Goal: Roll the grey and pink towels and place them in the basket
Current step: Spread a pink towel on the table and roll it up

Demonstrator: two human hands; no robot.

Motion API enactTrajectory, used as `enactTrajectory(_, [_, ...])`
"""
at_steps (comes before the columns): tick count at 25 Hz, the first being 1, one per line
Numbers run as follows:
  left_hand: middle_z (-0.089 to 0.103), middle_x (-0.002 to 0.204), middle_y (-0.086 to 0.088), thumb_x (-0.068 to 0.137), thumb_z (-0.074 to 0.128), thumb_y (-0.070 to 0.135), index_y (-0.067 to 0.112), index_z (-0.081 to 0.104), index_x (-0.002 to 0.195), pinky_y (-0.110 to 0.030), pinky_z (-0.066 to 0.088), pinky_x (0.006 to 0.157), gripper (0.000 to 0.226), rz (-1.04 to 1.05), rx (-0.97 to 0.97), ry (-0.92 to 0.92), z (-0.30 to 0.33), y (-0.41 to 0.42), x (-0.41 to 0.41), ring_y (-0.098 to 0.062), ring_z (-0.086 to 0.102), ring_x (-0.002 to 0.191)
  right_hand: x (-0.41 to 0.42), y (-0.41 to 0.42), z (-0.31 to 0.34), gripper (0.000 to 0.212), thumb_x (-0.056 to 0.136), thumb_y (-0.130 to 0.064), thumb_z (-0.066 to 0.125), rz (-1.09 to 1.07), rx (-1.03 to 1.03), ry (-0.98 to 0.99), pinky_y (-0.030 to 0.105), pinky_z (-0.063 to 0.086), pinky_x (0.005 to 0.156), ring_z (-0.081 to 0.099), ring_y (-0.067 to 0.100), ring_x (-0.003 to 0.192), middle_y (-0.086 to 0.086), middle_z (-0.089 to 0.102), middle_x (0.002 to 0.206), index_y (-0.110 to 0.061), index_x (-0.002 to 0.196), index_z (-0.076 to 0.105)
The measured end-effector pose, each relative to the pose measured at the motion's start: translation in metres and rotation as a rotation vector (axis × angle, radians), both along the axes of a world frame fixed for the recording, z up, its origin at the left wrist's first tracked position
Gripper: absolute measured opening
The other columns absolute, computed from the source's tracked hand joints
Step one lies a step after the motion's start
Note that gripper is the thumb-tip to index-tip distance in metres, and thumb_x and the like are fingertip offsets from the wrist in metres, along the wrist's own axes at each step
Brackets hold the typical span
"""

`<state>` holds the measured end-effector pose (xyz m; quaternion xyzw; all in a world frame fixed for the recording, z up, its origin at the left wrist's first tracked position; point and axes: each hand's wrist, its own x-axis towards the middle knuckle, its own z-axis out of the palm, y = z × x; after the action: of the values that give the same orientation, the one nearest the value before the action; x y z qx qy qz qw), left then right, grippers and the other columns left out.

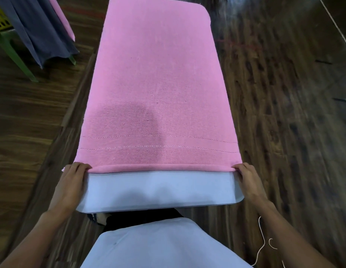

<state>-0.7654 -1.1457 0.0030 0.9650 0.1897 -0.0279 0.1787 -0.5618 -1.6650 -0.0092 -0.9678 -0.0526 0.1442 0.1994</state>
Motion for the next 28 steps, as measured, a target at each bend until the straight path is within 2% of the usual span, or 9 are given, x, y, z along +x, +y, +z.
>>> enactTrajectory(4, [0.064, 0.102, -0.007, 0.08, 0.061, -0.005, 0.013, 0.063, 0.106, -0.037, 0.05, 0.077, 0.032, -0.14, -0.104, 0.098, 0.01, 0.027, 0.01, -0.02, 0.056, 0.089, 0.021, -0.006, 0.017, 0.02, 0.094, -0.007, 0.057, 0.203, -0.047, 0.032, 0.024, 0.045, 0.079, 0.055, 0.011, 0.091, 0.002, 0.065, 0.108, -0.02, 0.106, 0.067])
enactTrajectory(7, [0.063, 0.091, -0.003, 0.086, 0.062, 0.0, 0.02, 0.06, 0.095, -0.03, 0.049, 0.067, 0.022, 0.019, -0.294, 0.087, 0.017, 0.035, 0.031, -0.018, 0.059, 0.078, 0.036, 0.005, 0.026, 0.013, 0.09, -0.008, 0.067, 0.061, 0.035, 0.052, 0.022, 0.051, 0.079, 0.059, 0.012, 0.087, -0.001, 0.064, 0.102, -0.02, 0.094, 0.065])
enactTrajectory(9, [0.061, 0.089, -0.009, 0.082, 0.068, -0.003, 0.013, 0.062, 0.09, -0.031, 0.048, 0.066, 0.018, 0.0, -0.222, 0.009, 0.018, 0.033, 0.041, -0.021, 0.058, 0.075, 0.042, 0.013, 0.024, 0.012, 0.087, -0.007, 0.07, -0.046, 0.039, 0.012, 0.026, 0.055, 0.082, 0.057, 0.013, 0.081, 0.001, 0.062, 0.098, -0.018, 0.086, 0.066])
enactTrajectory(14, [0.059, 0.102, -0.019, 0.084, 0.066, 0.0, 0.001, 0.07, 0.1, -0.049, 0.05, 0.077, 0.017, 0.003, 0.122, -0.051, 0.002, 0.019, 0.022, -0.035, 0.047, 0.095, 0.02, 0.014, 0.009, 0.015, 0.09, -0.014, 0.066, 0.023, -0.185, -0.239, 0.038, 0.053, 0.084, 0.052, 0.024, 0.097, 0.008, 0.066, 0.111, -0.01, 0.104, 0.072])
enactTrajectory(19, [0.049, 0.122, -0.019, 0.085, 0.061, -0.003, 0.001, 0.059, 0.119, -0.059, 0.05, 0.083, 0.034, 0.057, 0.062, -0.089, -0.006, -0.007, 0.007, -0.039, 0.041, 0.115, 0.0, 0.017, 0.002, 0.029, 0.091, -0.013, 0.064, 0.017, -0.036, -0.207, 0.039, 0.048, 0.098, 0.051, 0.024, 0.115, 0.008, 0.054, 0.131, -0.009, 0.12, 0.063])
enactTrajectory(22, [0.047, 0.129, -0.014, 0.091, 0.053, 0.002, 0.005, 0.057, 0.119, -0.058, 0.046, 0.092, 0.029, 0.16, -0.063, -0.051, 0.001, -0.005, 0.018, -0.031, 0.037, 0.124, 0.008, 0.02, -0.001, 0.022, 0.097, -0.019, 0.056, -0.073, 0.051, -0.134, 0.036, 0.05, 0.099, 0.052, 0.013, 0.106, 0.0, 0.053, 0.13, -0.02, 0.118, 0.061])
enactTrajectory(24, [0.05, 0.127, -0.015, 0.089, 0.054, -0.001, 0.005, 0.058, 0.119, -0.057, 0.047, 0.091, 0.031, 0.131, -0.023, -0.046, 0.002, -0.003, 0.019, -0.032, 0.038, 0.122, 0.012, 0.017, -0.003, 0.015, 0.102, -0.027, 0.047, -0.13, 0.089, -0.083, 0.028, 0.048, 0.094, 0.049, 0.002, 0.098, -0.007, 0.052, 0.125, -0.032, 0.112, 0.058])
enactTrajectory(26, [0.055, 0.123, -0.018, 0.084, 0.057, -0.006, 0.002, 0.06, 0.118, -0.055, 0.05, 0.088, 0.035, 0.068, 0.036, -0.027, 0.002, 0.002, 0.014, -0.034, 0.043, 0.116, 0.014, 0.011, 0.0, 0.018, 0.102, -0.027, 0.044, -0.079, 0.041, -0.075, 0.02, 0.044, 0.086, 0.049, 0.001, 0.097, -0.006, 0.053, 0.123, -0.031, 0.112, 0.059])
enactTrajectory(28, [0.06, 0.117, -0.018, 0.083, 0.057, -0.008, 0.001, 0.062, 0.115, -0.052, 0.049, 0.087, 0.034, 0.024, 0.029, 0.007, 0.003, 0.011, 0.011, -0.035, 0.048, 0.11, 0.022, 0.003, 0.005, 0.023, 0.099, -0.016, 0.049, 0.031, -0.009, -0.068, 0.028, 0.046, 0.085, 0.054, 0.012, 0.101, 0.004, 0.057, 0.119, -0.019, 0.115, 0.065])
